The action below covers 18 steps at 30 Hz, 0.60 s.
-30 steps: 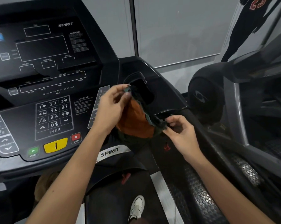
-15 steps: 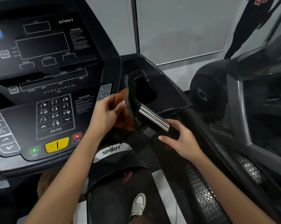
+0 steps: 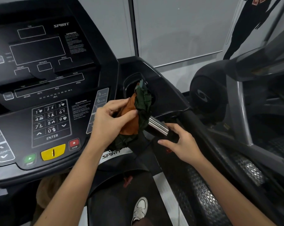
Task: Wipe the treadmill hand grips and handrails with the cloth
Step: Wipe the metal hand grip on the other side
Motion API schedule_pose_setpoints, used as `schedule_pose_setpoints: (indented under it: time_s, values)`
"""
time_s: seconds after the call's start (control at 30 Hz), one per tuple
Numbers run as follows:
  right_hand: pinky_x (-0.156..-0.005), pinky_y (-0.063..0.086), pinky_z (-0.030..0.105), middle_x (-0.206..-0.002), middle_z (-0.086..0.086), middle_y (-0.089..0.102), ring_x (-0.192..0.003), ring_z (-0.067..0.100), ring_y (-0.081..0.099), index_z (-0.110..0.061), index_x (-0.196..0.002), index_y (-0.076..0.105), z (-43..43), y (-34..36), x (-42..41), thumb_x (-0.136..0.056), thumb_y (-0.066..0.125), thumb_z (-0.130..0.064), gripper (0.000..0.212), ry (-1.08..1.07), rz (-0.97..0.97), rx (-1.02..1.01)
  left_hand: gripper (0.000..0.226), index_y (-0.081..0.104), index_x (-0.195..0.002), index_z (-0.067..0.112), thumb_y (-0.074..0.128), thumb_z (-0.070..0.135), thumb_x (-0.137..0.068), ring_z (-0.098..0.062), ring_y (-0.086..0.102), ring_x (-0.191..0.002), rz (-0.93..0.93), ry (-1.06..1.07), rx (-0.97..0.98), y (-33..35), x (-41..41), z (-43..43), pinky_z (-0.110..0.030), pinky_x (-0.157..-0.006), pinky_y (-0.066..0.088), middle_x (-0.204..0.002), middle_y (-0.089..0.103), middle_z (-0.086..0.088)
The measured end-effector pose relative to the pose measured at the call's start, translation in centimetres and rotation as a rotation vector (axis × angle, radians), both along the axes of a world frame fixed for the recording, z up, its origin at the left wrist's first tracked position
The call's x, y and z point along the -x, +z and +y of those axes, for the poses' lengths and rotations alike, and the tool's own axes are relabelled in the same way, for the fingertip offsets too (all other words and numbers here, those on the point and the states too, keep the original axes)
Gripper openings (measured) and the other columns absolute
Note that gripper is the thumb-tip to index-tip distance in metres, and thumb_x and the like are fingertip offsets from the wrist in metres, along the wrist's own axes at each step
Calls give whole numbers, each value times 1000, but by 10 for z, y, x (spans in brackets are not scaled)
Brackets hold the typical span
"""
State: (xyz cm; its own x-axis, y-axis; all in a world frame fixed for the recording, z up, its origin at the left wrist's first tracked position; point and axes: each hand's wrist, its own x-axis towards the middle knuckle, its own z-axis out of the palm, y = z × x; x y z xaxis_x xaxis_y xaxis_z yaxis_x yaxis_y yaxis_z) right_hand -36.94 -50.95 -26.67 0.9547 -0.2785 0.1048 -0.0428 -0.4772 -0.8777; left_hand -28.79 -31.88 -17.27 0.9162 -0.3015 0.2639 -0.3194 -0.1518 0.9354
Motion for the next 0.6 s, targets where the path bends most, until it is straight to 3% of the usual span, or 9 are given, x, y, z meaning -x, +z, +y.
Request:
schedule_pose_setpoints:
  time_s: [0.13,0.27,0.4,0.43,0.5,0.6]
  values:
    - [-99,45,30,-108,-23,58,-110,-1,54,-29,-124,51,0,0,0,-72,76,-34,57,0,14,-11,20,72,-86,23,75,9,-72,0,64,-94,-72,144,46,-7,4,8,-14,-82,49,-98,69,7]
    - [-88,53,42,-114,-20,59,-110,7,57,-31,-125,49,0,2,0,-70,72,-44,60,26,35,5,20,69,-82,18,67,-1,-78,0,66,-80,-26,101,62,-5,5,16,-13,-66,52,-94,67,1]
    - [-96,47,35,-111,-22,56,-109,5,57,-26,-125,50,0,6,0,-74,73,-36,56,41,25,71,20,69,-92,26,63,9,-84,1,62,-95,-70,-14,-69,7,-3,6,-17,-85,49,-101,64,12]
    - [-97,46,32,-110,-23,56,-110,4,56,-25,-124,51,0,7,-1,-75,73,-34,55,41,20,72,18,69,-95,25,62,12,-86,-3,64,-94,-2,-55,-65,10,-5,2,-19,-82,52,-101,66,11]
    - [-98,43,27,-108,-24,56,-112,2,55,-26,-122,52,0,8,-1,-74,74,-33,54,42,16,67,16,70,-95,20,58,12,-89,-9,68,-75,192,-102,8,16,-6,-5,-25,-60,56,-89,71,3]
    - [-100,43,29,-105,-29,56,-109,-2,53,-31,-119,52,-1,6,-1,-72,75,-33,52,39,14,41,17,68,-90,16,53,8,-91,-8,64,-51,315,-87,97,21,-5,-4,-20,-44,51,-63,70,2]
